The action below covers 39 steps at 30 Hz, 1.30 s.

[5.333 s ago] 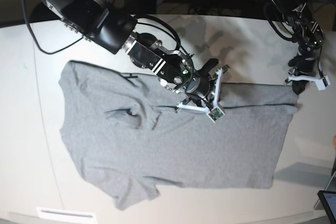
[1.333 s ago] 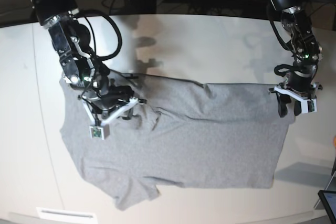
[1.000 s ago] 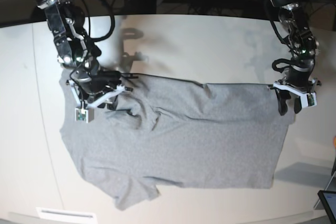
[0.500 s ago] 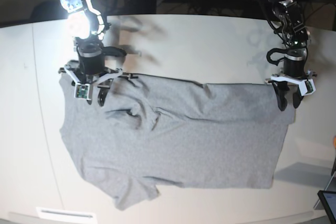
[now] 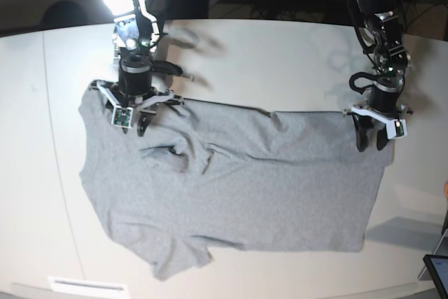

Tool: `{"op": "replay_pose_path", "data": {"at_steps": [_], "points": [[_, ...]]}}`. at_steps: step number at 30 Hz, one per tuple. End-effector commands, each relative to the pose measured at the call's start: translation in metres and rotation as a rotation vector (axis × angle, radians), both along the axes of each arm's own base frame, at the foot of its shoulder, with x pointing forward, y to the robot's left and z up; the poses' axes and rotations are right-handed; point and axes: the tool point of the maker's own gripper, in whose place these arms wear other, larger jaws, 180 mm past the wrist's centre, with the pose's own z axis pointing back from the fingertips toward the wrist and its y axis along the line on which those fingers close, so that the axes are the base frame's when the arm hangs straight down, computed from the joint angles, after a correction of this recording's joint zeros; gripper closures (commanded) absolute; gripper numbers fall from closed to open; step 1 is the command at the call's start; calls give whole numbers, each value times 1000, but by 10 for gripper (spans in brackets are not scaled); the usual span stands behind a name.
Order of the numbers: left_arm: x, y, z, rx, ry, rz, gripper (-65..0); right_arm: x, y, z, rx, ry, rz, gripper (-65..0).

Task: Fold the T-shirt properly
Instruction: 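Move the right gripper back to the collar end of the fold, then grasp the folded edge with both grippers and pull it away from the hem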

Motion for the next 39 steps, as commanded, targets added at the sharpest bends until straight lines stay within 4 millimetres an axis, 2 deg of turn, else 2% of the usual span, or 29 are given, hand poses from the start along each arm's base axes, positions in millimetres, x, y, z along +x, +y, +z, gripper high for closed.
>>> {"op": "replay_pose_path", "data": {"at_steps": [1,4,9,12,16,23,27,31,33,37,39], "points": [[10,4,16,16,-50,-9,-301,7,-3,13,-14,-52,-7,-190],[9,0,8,20,-23,-30,-301,5,-5,11,-17,-44,-9,-190],[4,-11,-6,18,20,-62,-301,1,-4,-4,-7,55,-5,-190],[-9,-7,-23,18,103,-54,-301,0,-11,-8,-21,80,-3,-190],[-21,0,-31,44,157,-63,-301,-2,-18,-12,-21,103,-20,-190],[-38,17,-35,91,202,-67,-301,-10,-40,-23,-20,180,-79,-189],[-43,21,-36,104,215,-70,-301,-17,-43,-28,-22,197,-85,-187],[-47,20,-39,99,224,-71,-301,-25,-44,-33,-26,219,-87,-187],[-48,18,-40,97,225,-73,-301,-30,-52,-36,-30,230,-107,-187],[-50,3,-37,93,209,-97,-301,-38,-69,-40,-39,246,-152,-187],[-54,-4,-35,95,203,-112,-301,-40,-72,-40,-40,249,-158,-187]]}}
